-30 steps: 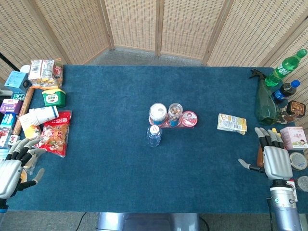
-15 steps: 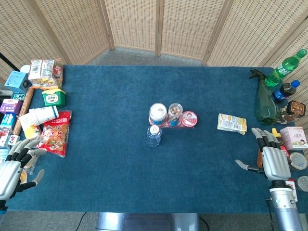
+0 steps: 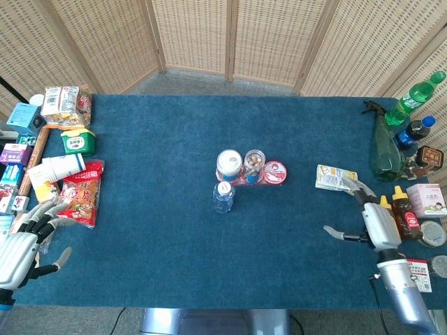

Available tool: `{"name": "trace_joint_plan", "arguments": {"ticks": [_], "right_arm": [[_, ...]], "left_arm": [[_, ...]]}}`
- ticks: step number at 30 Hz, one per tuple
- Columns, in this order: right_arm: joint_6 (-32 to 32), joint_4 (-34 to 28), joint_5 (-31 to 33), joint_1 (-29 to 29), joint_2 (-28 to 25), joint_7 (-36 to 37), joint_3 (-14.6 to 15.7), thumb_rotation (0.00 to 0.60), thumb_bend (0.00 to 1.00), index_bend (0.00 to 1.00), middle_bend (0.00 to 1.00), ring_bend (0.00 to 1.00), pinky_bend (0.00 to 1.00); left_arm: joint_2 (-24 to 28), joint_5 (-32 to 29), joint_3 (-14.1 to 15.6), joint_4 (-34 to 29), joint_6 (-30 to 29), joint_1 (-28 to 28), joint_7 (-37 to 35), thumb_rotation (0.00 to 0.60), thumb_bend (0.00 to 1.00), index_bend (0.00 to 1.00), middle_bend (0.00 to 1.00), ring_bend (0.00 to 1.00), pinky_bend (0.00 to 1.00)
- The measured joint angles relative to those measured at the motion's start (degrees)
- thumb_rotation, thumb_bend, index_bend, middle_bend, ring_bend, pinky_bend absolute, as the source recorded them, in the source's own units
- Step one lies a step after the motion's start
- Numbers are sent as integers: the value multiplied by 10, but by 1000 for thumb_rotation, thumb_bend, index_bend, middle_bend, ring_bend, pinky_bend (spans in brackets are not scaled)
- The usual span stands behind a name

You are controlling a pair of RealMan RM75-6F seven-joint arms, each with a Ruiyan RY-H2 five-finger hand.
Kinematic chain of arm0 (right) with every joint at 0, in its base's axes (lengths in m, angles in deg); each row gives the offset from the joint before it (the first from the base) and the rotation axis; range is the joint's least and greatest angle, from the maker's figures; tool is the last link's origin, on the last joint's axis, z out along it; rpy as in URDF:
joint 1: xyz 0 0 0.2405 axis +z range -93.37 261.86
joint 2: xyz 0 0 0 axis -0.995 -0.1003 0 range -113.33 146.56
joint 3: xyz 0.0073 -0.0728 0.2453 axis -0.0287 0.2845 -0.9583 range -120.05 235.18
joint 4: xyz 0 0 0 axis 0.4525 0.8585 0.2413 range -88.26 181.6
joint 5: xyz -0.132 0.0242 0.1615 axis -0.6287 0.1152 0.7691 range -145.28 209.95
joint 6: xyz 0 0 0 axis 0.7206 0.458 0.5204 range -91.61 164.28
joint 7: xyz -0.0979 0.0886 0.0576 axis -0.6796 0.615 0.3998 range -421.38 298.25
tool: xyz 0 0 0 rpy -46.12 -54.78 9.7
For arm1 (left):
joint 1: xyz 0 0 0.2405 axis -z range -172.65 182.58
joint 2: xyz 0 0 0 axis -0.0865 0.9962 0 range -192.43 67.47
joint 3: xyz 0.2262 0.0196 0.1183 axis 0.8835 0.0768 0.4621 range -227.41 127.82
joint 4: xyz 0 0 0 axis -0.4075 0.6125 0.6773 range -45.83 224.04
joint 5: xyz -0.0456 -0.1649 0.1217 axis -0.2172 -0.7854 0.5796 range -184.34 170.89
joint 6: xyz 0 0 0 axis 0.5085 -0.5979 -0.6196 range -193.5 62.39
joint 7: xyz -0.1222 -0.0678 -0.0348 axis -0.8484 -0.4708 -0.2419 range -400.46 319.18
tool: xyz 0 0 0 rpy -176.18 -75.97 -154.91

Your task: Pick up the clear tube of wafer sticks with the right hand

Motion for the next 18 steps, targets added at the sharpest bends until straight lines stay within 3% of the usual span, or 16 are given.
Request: {"name": "trace_joint_plan", "arguments": {"ticks": [4,18], "right_arm": [[-27,38,-28,39,21,82,-13,476,49,0,79,0,0],[-107,113,-26,129,74,191,-47,514,52,0,27,0,0]], "left_arm": [[4,6,3,-2,-4,-1,-3,600,435,288,160,0,0],[8,12,8,-2,-8,-4,-8,600,433,287,159,0,0]]}}
